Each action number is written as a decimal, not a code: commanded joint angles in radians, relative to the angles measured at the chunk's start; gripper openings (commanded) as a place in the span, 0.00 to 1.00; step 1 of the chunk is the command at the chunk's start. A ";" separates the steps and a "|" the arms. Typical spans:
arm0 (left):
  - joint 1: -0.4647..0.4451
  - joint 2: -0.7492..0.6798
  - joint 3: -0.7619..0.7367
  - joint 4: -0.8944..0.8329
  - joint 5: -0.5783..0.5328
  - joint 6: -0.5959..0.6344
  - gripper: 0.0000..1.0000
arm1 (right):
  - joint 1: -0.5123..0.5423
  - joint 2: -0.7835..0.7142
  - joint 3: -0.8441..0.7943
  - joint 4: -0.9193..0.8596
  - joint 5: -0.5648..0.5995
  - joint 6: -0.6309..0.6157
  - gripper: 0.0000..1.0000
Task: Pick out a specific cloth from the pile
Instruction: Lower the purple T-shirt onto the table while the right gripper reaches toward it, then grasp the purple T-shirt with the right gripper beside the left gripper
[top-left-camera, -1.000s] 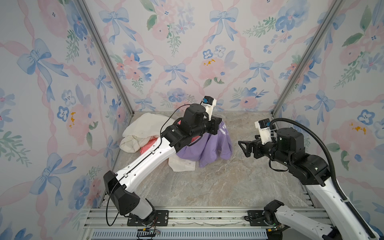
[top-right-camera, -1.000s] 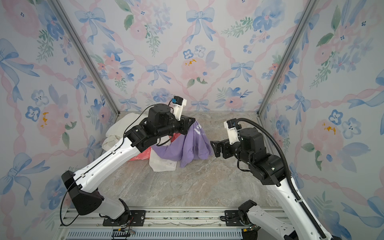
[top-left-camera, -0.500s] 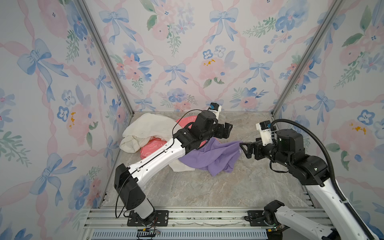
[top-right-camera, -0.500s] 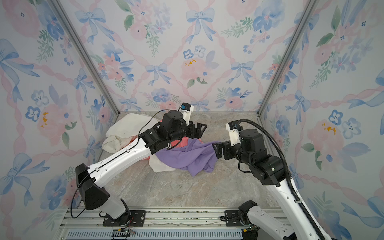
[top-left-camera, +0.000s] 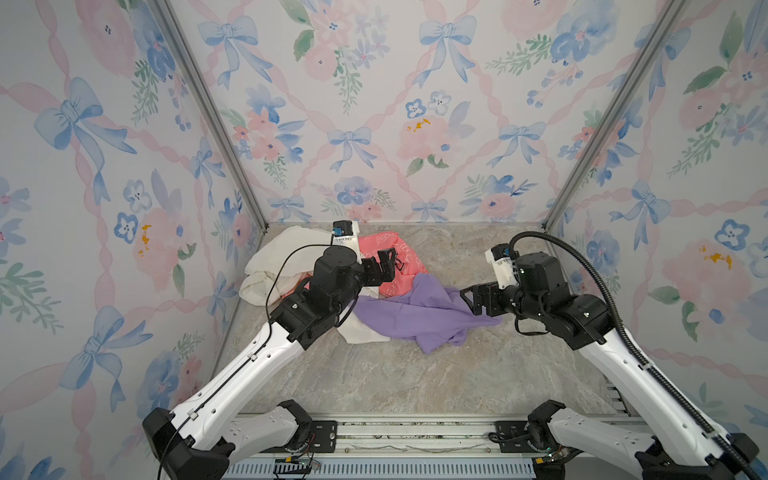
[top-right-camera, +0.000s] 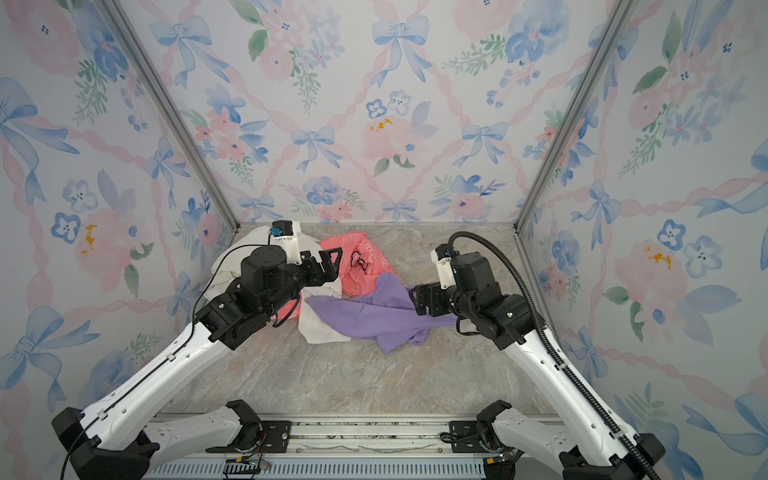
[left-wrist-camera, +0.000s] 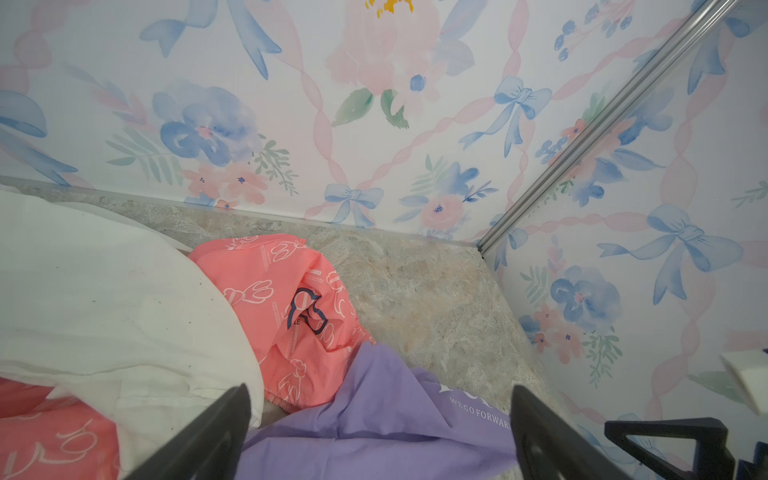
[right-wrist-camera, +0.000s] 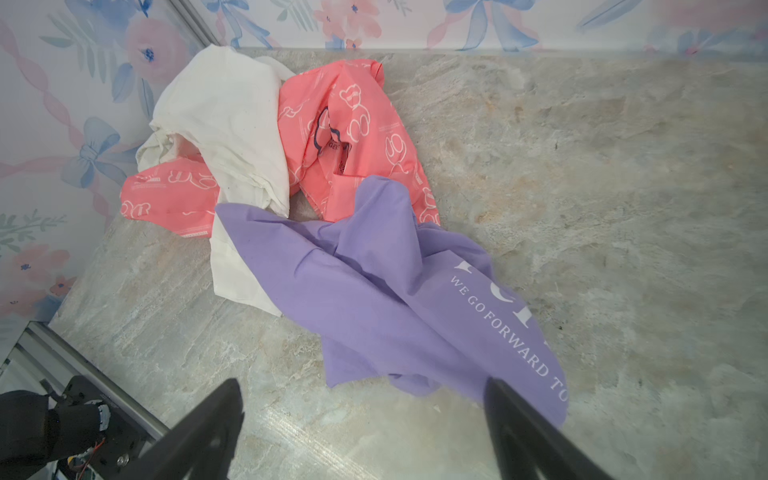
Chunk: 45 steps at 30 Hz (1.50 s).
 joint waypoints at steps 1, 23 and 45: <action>0.012 -0.064 -0.065 0.011 -0.033 -0.042 0.98 | 0.065 0.070 0.002 0.013 0.041 -0.015 0.90; 0.040 -0.127 -0.116 0.009 -0.027 -0.055 0.98 | 0.188 0.687 0.237 0.101 -0.006 -0.073 0.80; 0.092 -0.104 -0.133 0.009 0.061 -0.030 0.98 | 0.201 0.949 0.390 0.110 -0.043 -0.079 0.58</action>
